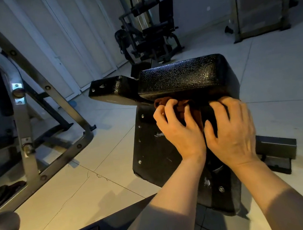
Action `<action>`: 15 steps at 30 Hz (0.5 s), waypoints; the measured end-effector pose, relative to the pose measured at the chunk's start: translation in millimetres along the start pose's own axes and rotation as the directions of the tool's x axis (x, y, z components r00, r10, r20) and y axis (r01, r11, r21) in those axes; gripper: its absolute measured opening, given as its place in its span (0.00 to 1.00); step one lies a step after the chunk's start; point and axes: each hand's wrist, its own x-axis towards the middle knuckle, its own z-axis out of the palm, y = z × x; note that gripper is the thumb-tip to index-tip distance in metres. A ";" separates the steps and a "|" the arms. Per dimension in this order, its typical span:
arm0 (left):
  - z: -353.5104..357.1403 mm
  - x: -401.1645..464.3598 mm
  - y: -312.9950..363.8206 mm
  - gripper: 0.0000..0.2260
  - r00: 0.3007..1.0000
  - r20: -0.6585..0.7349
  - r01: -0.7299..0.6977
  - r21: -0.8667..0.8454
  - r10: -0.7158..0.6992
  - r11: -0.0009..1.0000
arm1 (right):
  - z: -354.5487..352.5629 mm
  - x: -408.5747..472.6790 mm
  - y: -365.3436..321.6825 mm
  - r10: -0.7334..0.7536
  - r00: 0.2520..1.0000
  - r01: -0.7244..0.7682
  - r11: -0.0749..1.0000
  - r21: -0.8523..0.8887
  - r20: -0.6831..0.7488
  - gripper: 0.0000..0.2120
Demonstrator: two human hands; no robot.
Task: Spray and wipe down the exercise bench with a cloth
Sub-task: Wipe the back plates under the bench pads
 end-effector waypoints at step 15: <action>-8.7 -6.2 -1.6 0.08 0.980 -0.092 0.187 0.090 -0.179 0.978 | 0.9 -0.9 3.3 0.034 0.998 -0.036 0.999 0.039 0.051 0.18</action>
